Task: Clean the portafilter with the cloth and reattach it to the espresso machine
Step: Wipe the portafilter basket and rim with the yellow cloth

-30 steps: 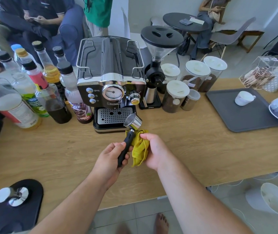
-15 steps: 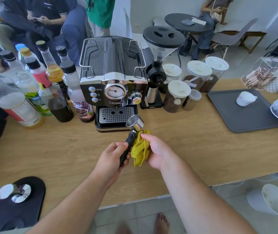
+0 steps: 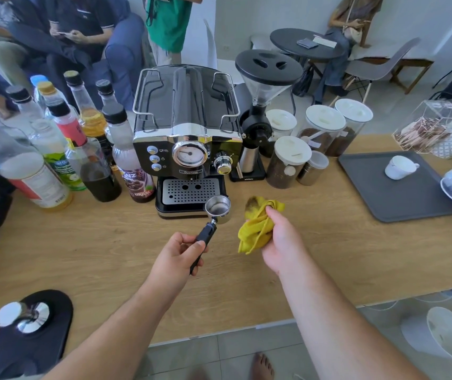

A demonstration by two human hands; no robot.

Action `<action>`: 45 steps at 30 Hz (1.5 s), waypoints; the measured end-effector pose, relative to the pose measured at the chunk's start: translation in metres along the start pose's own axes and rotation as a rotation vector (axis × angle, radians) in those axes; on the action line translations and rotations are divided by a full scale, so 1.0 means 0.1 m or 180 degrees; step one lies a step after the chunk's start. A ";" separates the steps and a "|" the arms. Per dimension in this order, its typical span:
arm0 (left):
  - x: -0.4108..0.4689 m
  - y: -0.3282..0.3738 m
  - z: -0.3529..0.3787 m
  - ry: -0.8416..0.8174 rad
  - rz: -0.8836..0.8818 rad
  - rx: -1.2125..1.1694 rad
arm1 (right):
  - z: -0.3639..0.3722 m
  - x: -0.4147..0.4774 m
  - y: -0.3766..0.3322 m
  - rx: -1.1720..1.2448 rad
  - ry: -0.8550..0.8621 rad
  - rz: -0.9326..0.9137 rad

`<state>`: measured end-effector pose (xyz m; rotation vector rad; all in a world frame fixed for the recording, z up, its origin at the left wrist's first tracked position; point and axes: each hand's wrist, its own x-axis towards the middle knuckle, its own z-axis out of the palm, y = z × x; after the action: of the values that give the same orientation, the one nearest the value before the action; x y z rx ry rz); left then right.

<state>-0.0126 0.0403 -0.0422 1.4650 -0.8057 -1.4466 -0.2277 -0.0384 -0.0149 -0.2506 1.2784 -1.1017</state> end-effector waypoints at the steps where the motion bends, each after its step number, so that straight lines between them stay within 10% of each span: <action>1: -0.01 -0.01 0.02 0.0000 0.0021 0.0069 | 0.04 0.01 0.00 -0.0077 -0.0023 -0.0209; 31: -0.18 0.14 0.11 0.0243 0.1020 0.2365 | 0.29 -0.16 0.01 -0.5756 0.0039 -0.3106; 45: -0.19 -0.02 0.04 0.0354 0.1430 0.2794 | 0.16 -0.16 -0.02 -0.1618 -0.0539 0.0429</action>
<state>-0.0186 0.0582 -0.0361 1.7904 -1.6988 -0.6642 -0.2135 -0.0332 0.0016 -0.6153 1.3837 -0.6127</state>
